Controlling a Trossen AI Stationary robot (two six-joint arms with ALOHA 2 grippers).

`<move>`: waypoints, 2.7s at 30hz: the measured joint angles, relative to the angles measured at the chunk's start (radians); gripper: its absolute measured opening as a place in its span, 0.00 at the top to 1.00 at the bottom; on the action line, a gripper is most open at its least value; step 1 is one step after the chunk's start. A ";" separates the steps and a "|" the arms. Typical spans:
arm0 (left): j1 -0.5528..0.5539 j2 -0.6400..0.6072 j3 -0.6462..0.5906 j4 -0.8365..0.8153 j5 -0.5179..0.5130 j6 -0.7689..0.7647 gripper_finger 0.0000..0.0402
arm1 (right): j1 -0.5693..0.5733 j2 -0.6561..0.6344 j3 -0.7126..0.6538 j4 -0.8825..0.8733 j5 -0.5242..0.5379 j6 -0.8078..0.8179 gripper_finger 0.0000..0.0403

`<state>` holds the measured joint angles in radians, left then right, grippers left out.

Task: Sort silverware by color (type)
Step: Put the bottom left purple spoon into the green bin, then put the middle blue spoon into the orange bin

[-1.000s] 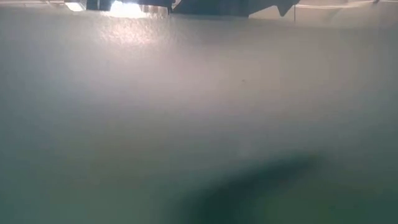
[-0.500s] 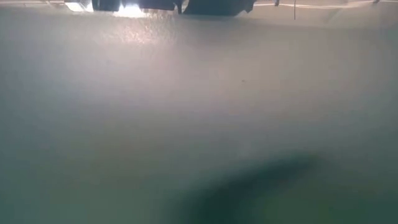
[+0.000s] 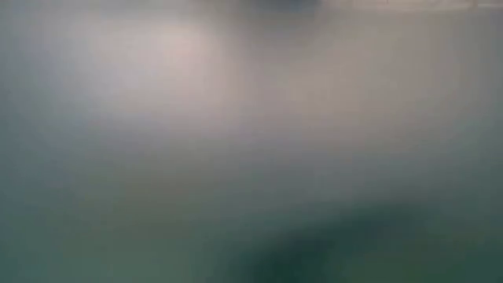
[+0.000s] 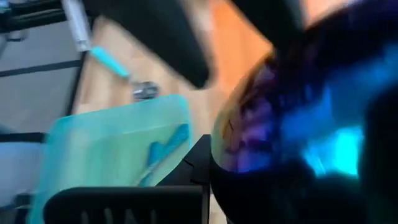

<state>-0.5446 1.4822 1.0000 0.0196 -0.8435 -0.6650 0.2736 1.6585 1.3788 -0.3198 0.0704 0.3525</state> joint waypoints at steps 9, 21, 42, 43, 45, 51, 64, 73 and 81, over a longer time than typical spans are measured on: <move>-0.006 -0.001 0.000 -0.014 0.018 0.019 0.66 | 0.106 -0.002 0.000 0.011 -0.056 0.126 0.98; -0.006 -0.050 0.000 -0.102 0.016 0.029 0.66 | 0.219 0.013 0.000 0.065 -0.078 0.256 0.98; -0.006 -0.240 0.000 -0.298 0.016 0.028 0.66 | 0.248 0.077 0.000 0.033 -0.184 0.370 0.93; -0.006 -0.245 0.000 -0.300 0.016 0.028 0.66 | 0.248 0.077 0.000 0.031 -0.185 0.379 0.91; -0.006 -0.255 0.000 -0.310 0.016 0.028 0.66 | 0.248 0.077 0.000 0.032 -0.186 0.386 0.87; -0.006 -0.275 0.000 -0.336 0.016 0.044 0.66 | 0.248 0.077 0.000 0.032 -0.208 0.398 0.74; -0.005 -0.274 0.000 -0.420 0.081 0.007 0.66 | 0.248 0.077 0.000 0.061 -0.283 0.390 0.73; 0.002 -0.242 0.000 -0.624 0.253 -0.187 0.66 | 0.236 0.053 0.000 -0.094 -0.306 0.452 0.77; 0.110 -0.147 0.001 -0.566 0.416 -0.072 0.66 | 0.113 0.040 -0.001 -0.358 -0.279 0.413 0.78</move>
<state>-0.4342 1.3356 1.0013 -0.5462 -0.4271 -0.7371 0.3866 1.6987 1.3783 -0.6778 -0.2083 0.7655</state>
